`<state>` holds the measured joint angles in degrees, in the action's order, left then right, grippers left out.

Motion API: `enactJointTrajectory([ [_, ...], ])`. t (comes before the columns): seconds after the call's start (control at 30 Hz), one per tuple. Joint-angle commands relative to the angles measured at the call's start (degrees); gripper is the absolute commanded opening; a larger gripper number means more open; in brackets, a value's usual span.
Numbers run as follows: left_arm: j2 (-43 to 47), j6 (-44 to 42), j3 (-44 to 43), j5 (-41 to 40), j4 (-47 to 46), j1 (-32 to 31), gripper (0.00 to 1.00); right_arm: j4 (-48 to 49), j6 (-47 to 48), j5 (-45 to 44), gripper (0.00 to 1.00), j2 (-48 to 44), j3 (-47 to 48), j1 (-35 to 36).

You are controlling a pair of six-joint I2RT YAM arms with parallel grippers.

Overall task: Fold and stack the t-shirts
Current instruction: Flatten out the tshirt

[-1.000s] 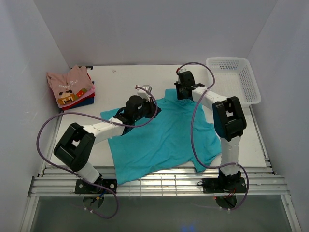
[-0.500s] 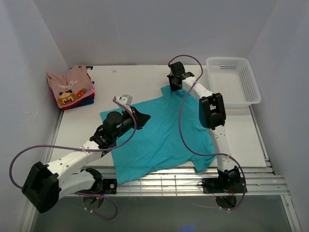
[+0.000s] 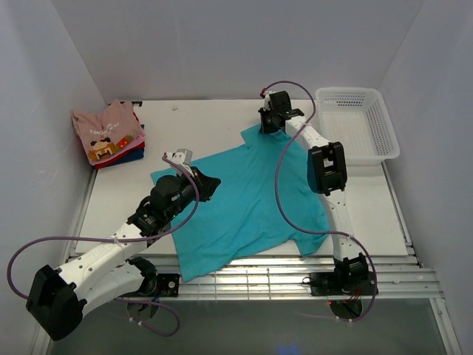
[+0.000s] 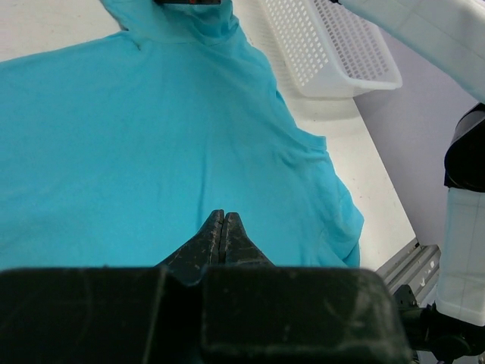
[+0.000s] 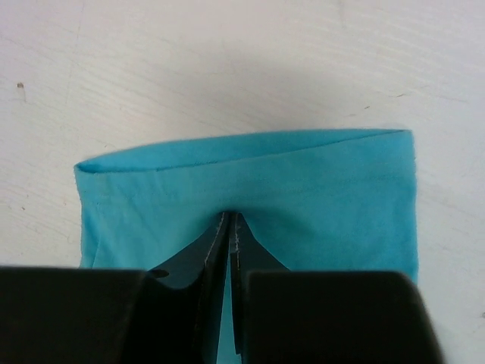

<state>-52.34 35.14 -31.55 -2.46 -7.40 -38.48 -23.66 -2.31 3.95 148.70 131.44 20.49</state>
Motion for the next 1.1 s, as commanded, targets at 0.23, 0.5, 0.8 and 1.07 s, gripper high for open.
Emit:
enactJointTrajectory([
  [0.23,0.92,0.73,1.76,-3.25,1.34,-0.37,0.00,17.41,-8.60,13.80,0.11,-2.79,-2.84,-6.52],
  [0.5,-10.14,-6.56,-3.69,4.02,-9.72,-0.28,0.00,26.48,-0.34,-1.16,0.20,-27.65,-25.69,-3.80],
  [0.8,-32.29,-9.56,-18.45,17.92,-16.33,-0.37,0.11,1.79,2.31,-26.24,0.42,-47.36,-39.92,3.59],
  [1.07,-47.67,-11.75,-33.64,19.87,-17.21,-0.46,0.03,2.83,-6.21,-28.91,0.08,-54.92,-58.74,5.26],
])
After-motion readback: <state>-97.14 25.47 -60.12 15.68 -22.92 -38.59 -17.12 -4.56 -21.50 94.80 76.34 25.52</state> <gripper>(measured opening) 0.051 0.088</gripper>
